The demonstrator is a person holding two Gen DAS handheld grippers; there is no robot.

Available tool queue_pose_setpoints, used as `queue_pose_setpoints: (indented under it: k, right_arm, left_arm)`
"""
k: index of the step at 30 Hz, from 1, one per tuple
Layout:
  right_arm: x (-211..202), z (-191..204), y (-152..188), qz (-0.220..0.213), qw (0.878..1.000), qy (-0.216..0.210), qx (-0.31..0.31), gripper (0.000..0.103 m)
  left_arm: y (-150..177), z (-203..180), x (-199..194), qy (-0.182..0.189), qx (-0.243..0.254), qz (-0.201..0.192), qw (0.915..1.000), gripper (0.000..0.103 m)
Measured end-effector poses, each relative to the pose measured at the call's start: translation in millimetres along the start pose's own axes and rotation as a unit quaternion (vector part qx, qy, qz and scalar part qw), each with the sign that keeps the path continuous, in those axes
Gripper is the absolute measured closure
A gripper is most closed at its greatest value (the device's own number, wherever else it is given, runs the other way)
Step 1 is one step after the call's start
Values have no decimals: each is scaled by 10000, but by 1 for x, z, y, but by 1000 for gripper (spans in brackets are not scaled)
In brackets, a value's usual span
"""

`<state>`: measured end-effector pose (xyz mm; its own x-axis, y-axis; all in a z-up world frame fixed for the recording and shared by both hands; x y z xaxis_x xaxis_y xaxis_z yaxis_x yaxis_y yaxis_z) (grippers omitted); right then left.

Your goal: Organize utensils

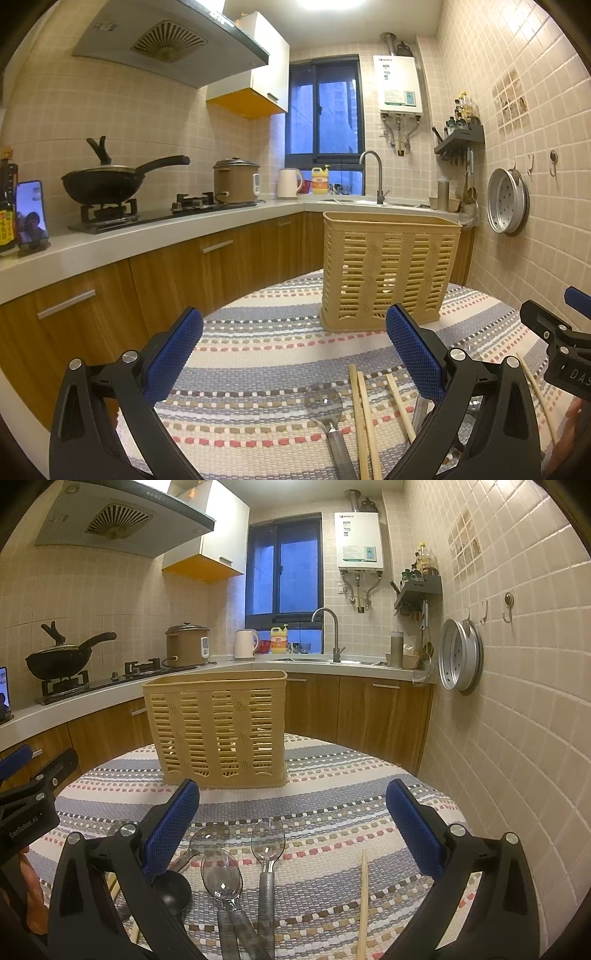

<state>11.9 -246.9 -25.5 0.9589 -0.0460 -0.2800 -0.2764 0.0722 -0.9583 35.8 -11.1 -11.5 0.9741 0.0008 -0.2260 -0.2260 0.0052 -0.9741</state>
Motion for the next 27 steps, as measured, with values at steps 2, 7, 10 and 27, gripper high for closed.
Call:
queue_pose_setpoints:
  k: [2,7,10,27]
  right_arm:
    - [0,0,0,-11,10000,-3,5,7]
    - [1,0,0,17,10000,-23,43,7]
    - [1,0,-1,18,10000,-18,30,7]
    - [1,-2,-2,38,10000,-6,79,7]
  left_arm:
    - [0,0,0,-3,-2,6,10000,7]
    - [1,0,0,-4,-5,-4,10000,7]
    - [1,0,0,-3,-15,-7,10000,7]
    - [2,4,2,-4,-37,17,10000,7]
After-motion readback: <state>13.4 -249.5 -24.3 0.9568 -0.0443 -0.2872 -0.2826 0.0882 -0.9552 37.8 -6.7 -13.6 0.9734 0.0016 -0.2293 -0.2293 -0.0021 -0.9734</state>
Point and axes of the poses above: each gripper's, at about its wrist camera, not at the fingertips, and x roughly the way its jaws point, z to its left, y to its underside, the point moved 4 cm from there along x, roughly the way its jaws point
